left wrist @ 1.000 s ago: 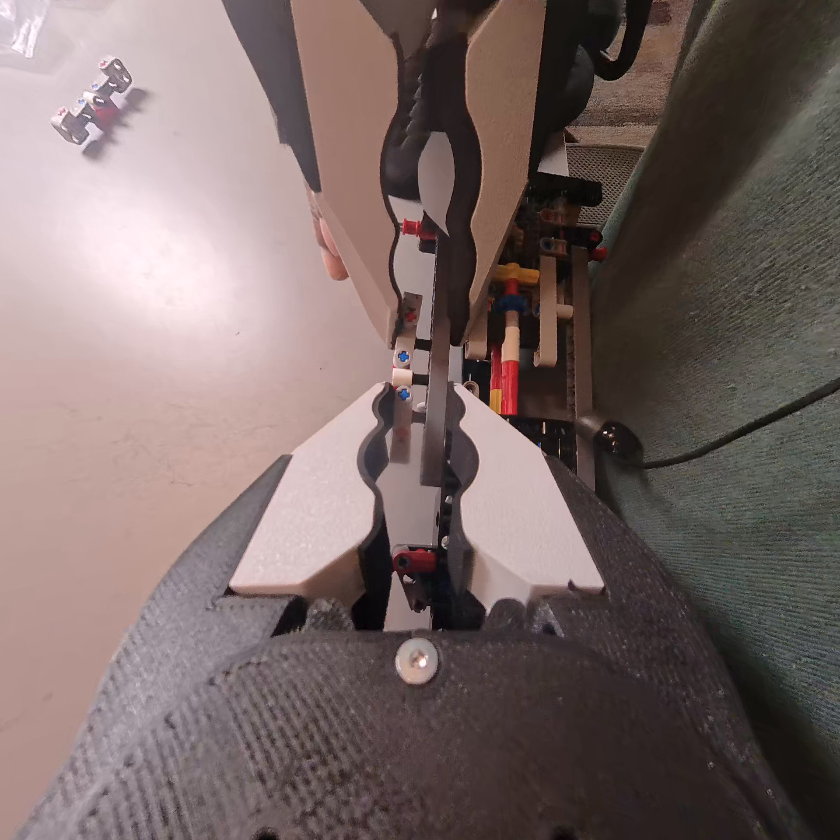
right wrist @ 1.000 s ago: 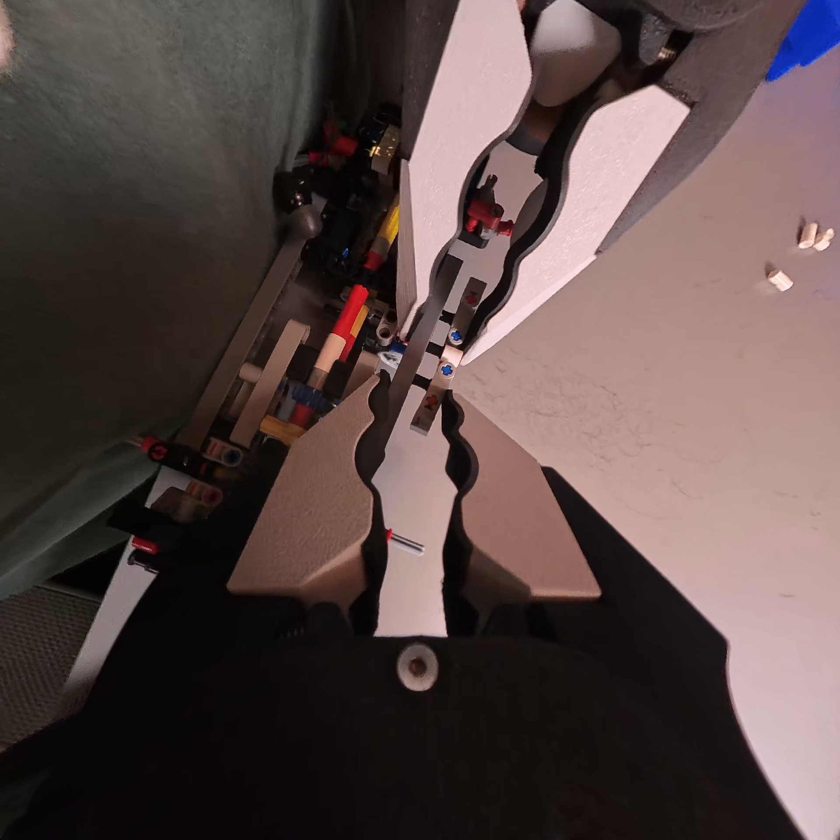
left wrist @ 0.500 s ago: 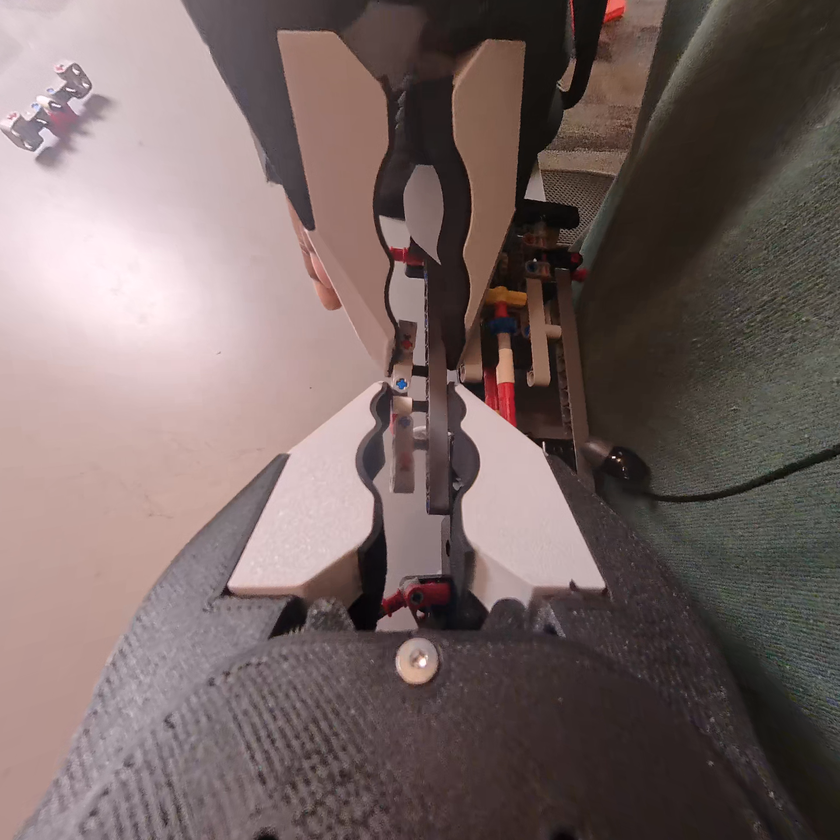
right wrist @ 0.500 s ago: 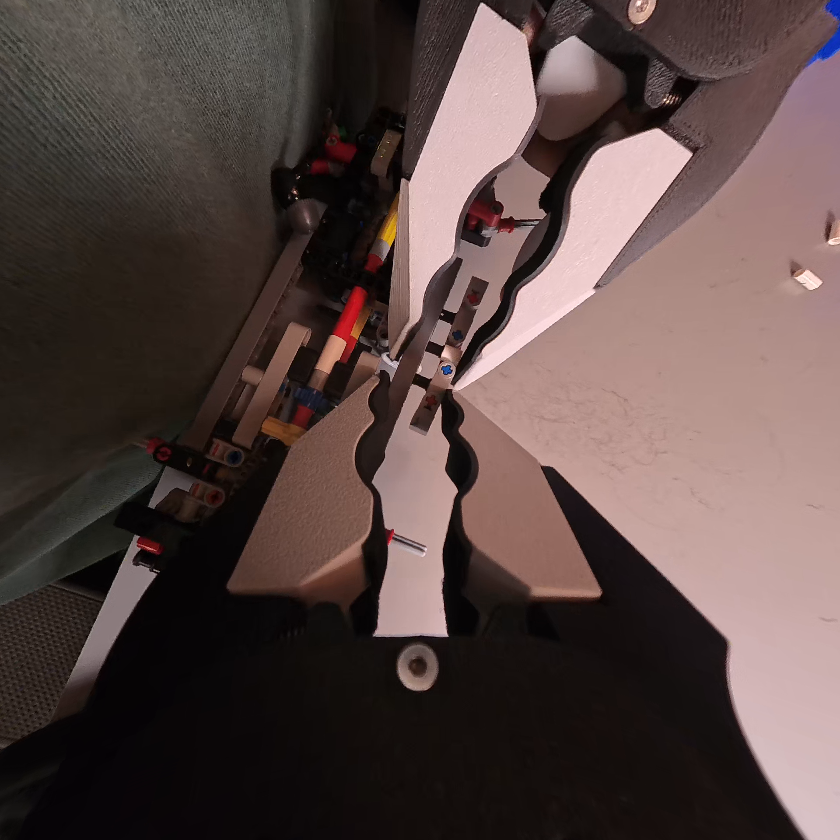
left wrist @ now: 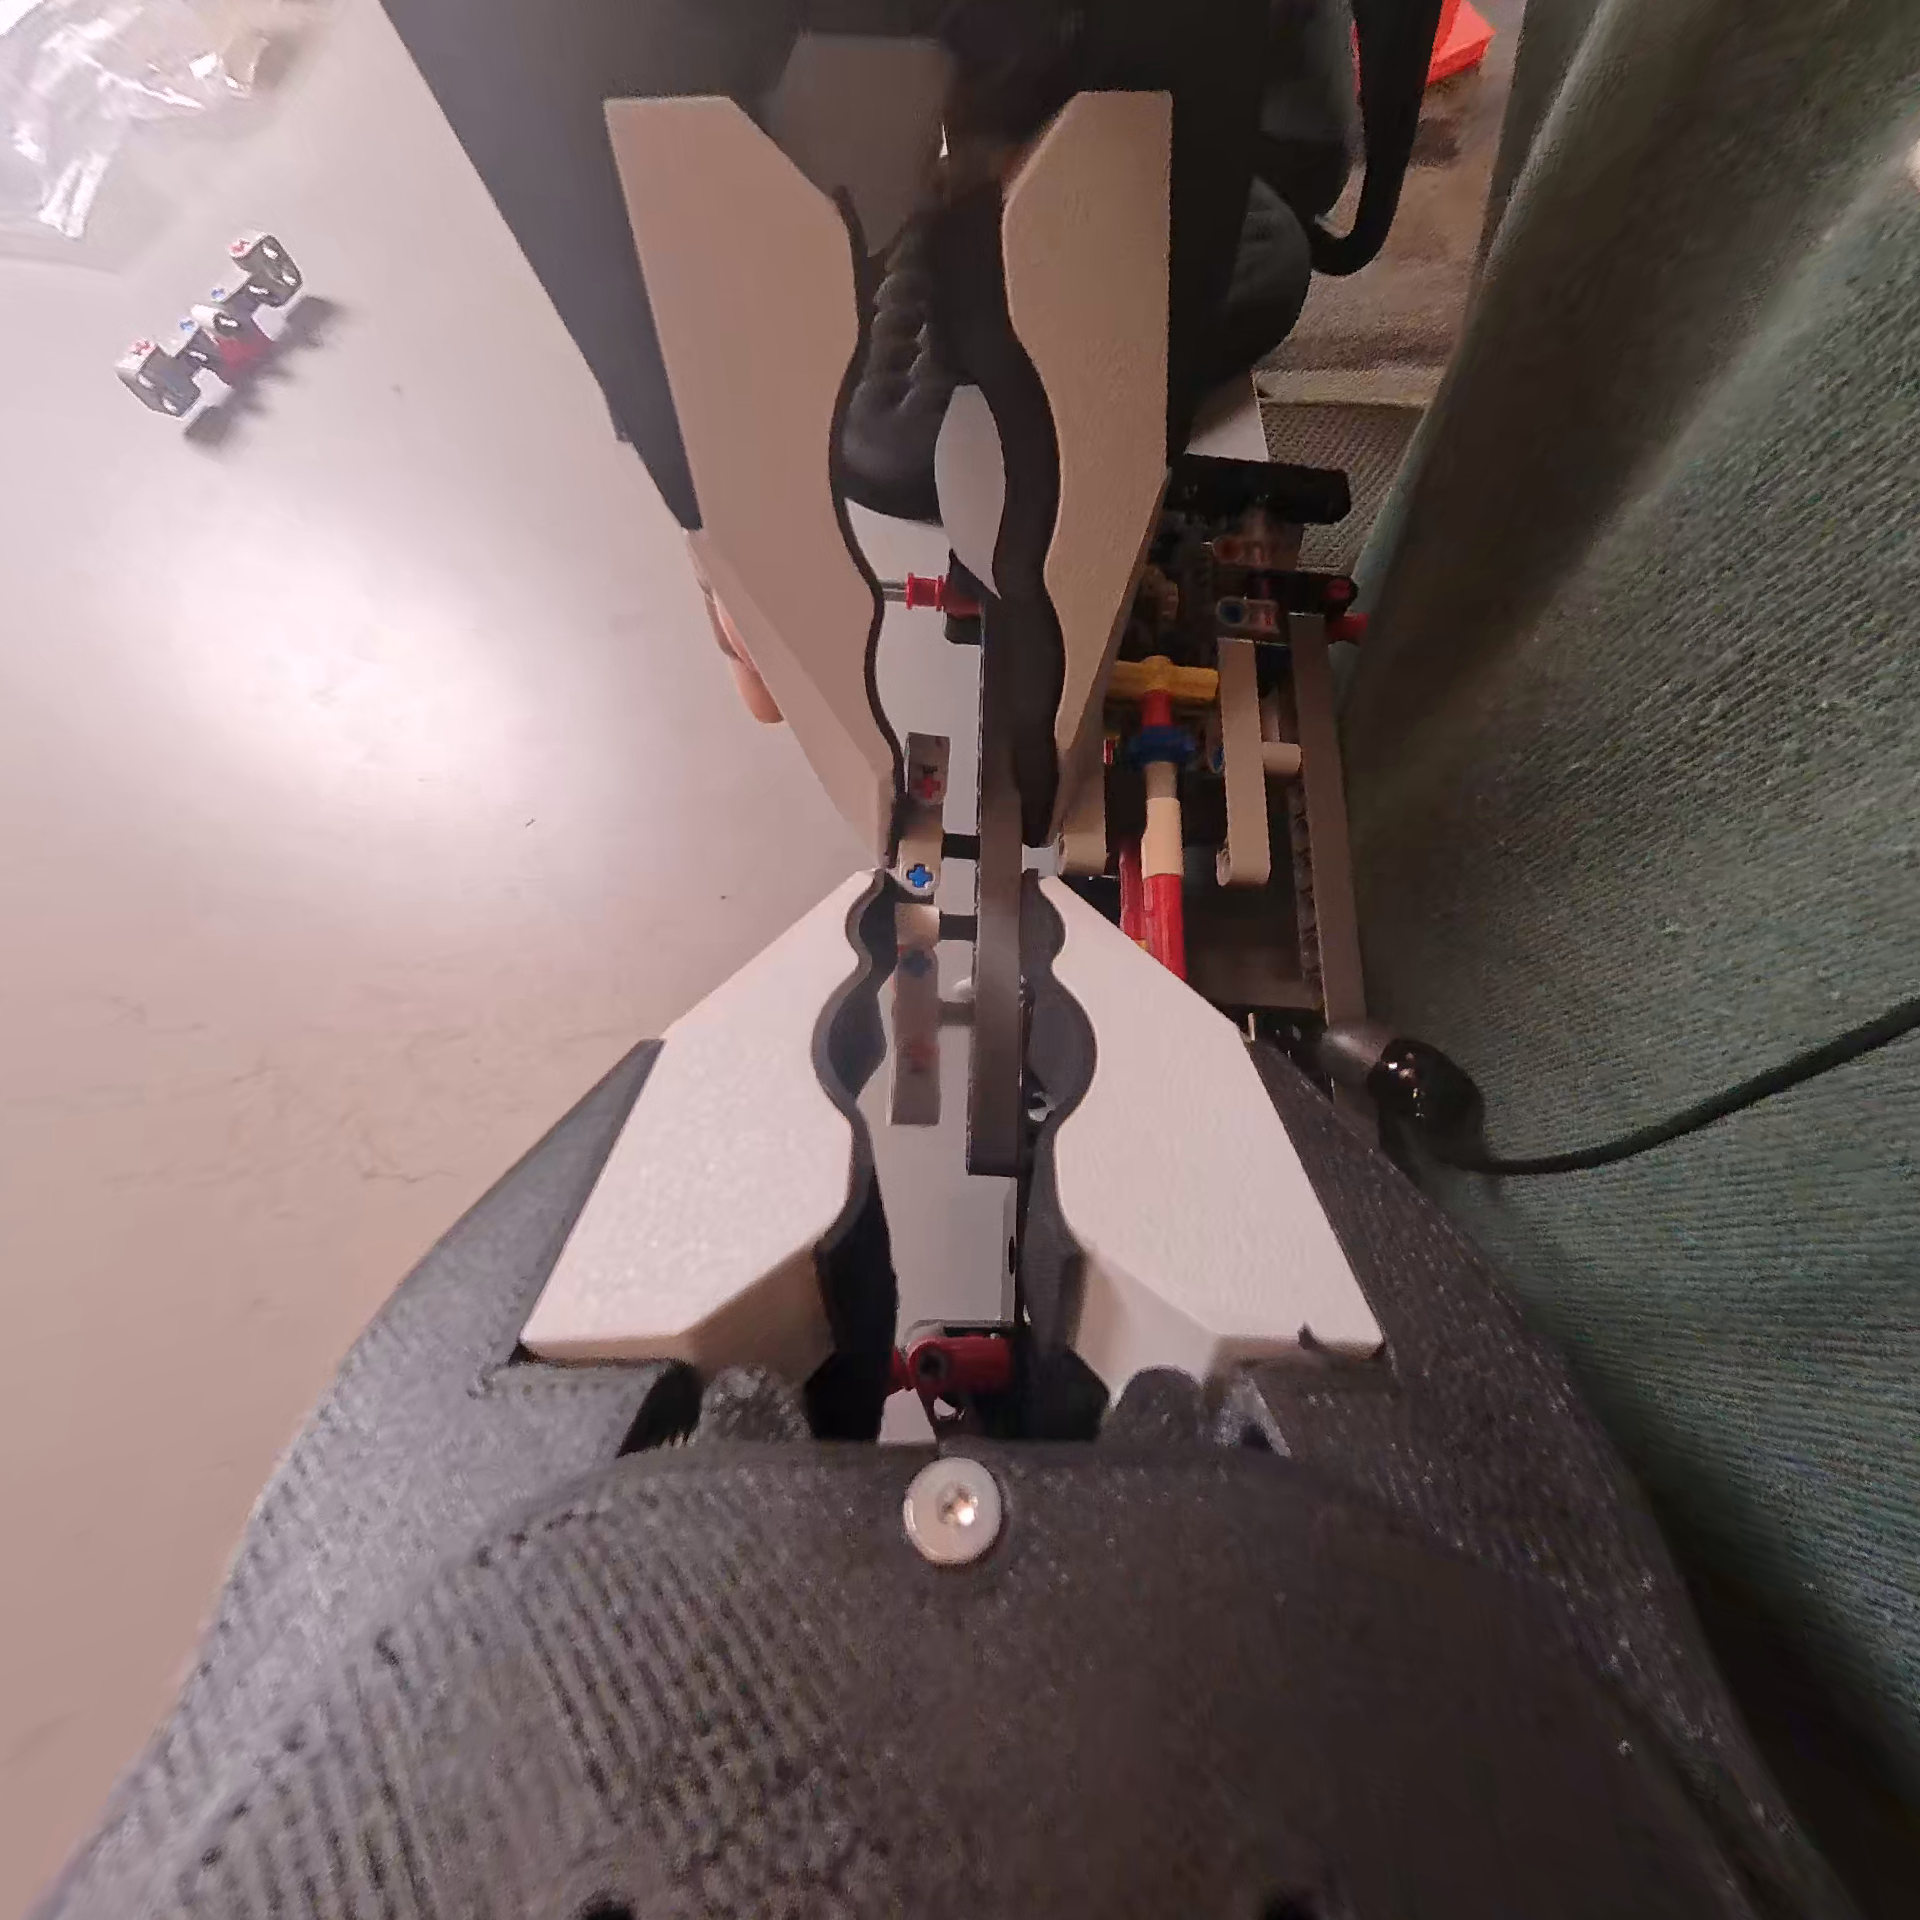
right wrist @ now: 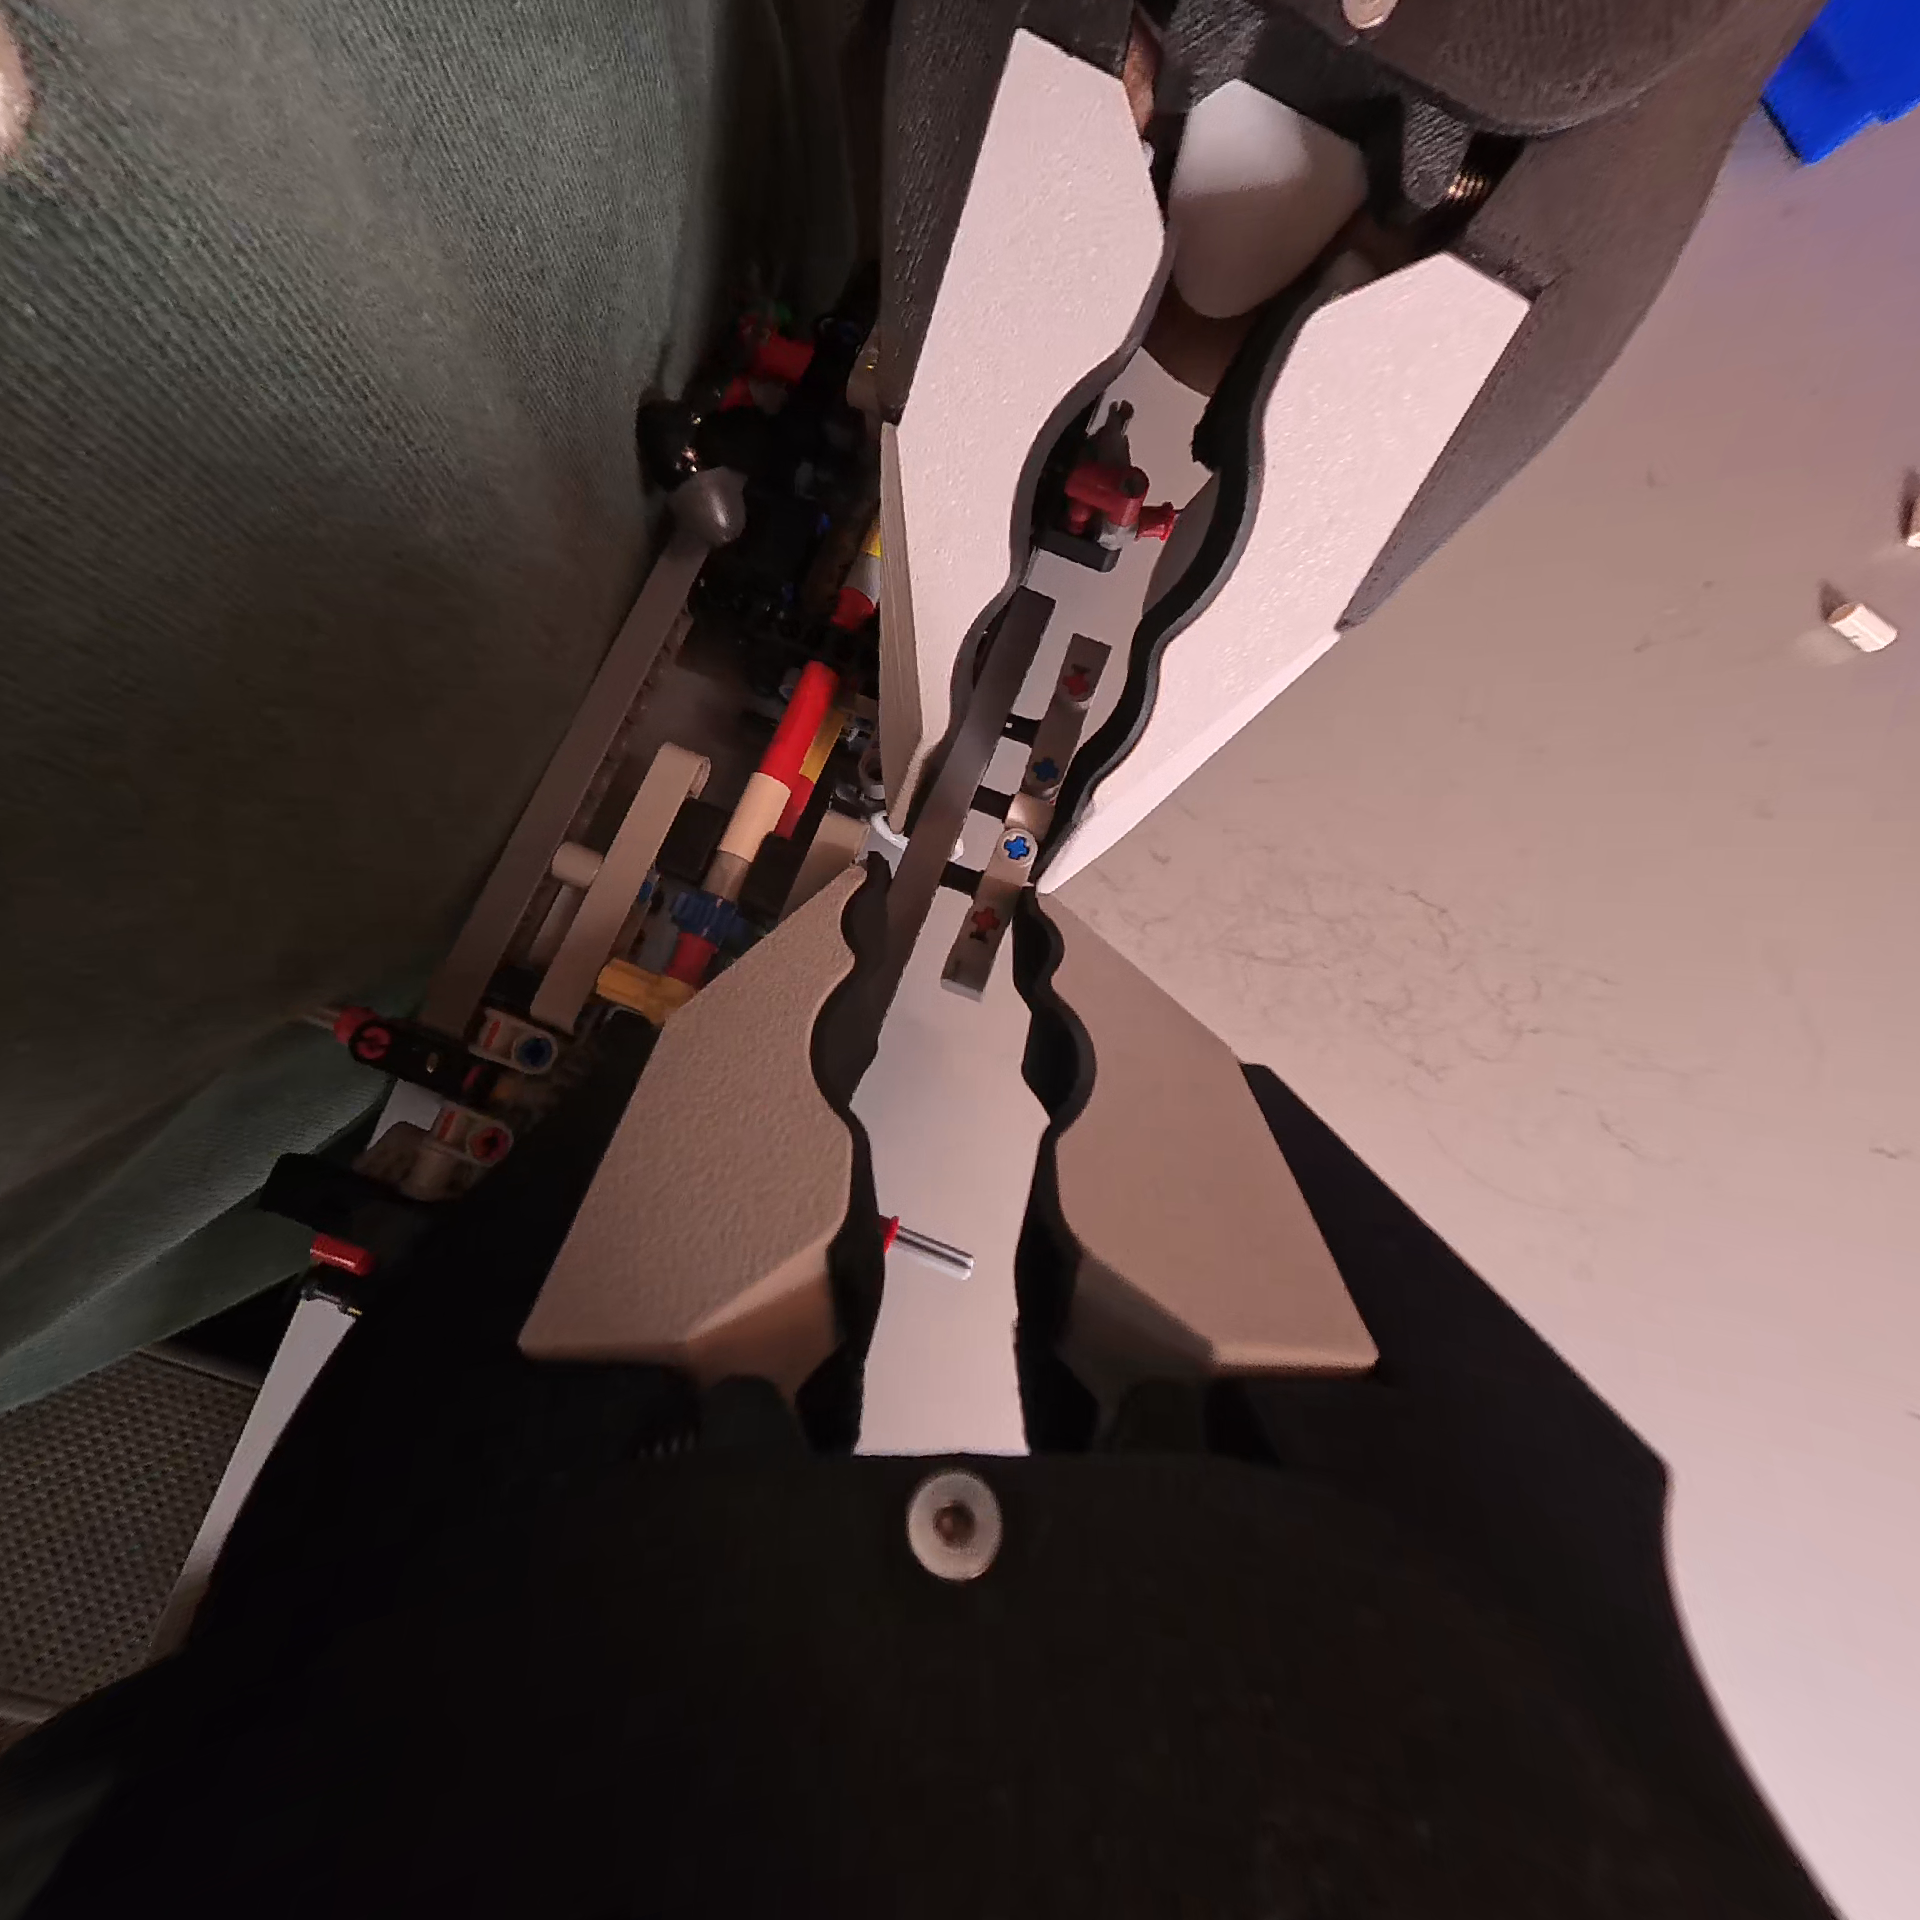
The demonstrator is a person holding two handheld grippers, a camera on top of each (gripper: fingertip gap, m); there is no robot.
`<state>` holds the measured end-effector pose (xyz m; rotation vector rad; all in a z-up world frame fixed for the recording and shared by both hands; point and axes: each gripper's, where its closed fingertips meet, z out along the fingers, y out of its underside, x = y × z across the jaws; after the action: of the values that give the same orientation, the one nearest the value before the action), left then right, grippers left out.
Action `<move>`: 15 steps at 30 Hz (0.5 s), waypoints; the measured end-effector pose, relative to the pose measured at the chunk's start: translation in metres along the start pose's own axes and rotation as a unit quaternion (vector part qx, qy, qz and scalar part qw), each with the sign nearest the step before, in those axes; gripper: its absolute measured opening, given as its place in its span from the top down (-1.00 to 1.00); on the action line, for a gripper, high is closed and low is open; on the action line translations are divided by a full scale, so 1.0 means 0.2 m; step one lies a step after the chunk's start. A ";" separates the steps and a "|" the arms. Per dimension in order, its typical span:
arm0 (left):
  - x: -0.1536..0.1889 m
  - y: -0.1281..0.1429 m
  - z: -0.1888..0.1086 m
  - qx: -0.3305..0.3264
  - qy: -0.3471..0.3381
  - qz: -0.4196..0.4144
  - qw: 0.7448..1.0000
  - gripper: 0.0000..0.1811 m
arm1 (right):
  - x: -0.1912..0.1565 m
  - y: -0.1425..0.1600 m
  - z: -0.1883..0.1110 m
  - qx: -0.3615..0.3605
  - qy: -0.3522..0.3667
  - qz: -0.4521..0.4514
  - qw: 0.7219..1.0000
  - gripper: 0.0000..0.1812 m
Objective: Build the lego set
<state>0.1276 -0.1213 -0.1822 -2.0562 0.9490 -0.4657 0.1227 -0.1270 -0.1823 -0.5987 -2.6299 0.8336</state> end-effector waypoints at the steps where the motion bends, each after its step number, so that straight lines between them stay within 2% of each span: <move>1: 0.00 0.00 0.00 0.002 0.007 -0.009 1.000 0.75 | 0.00 0.00 0.00 0.001 -0.005 0.002 1.000 0.76; 4: 0.00 0.00 0.00 -0.001 0.025 -0.038 0.999 0.75 | 0.00 -0.01 0.00 0.002 -0.008 0.003 1.000 0.76; 8: -0.01 0.02 -0.01 -0.024 0.018 -0.011 0.999 0.74 | 0.00 -0.01 0.00 0.005 -0.006 0.006 1.000 0.76; 15: 0.00 0.02 0.00 -0.024 0.022 -0.022 0.999 0.75 | 0.00 -0.01 -0.01 0.011 -0.009 0.018 1.000 0.76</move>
<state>0.1244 -0.1227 -0.1853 -2.1214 0.9501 -0.5196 0.1240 -0.1276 -0.1796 -0.6371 -2.6296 0.8809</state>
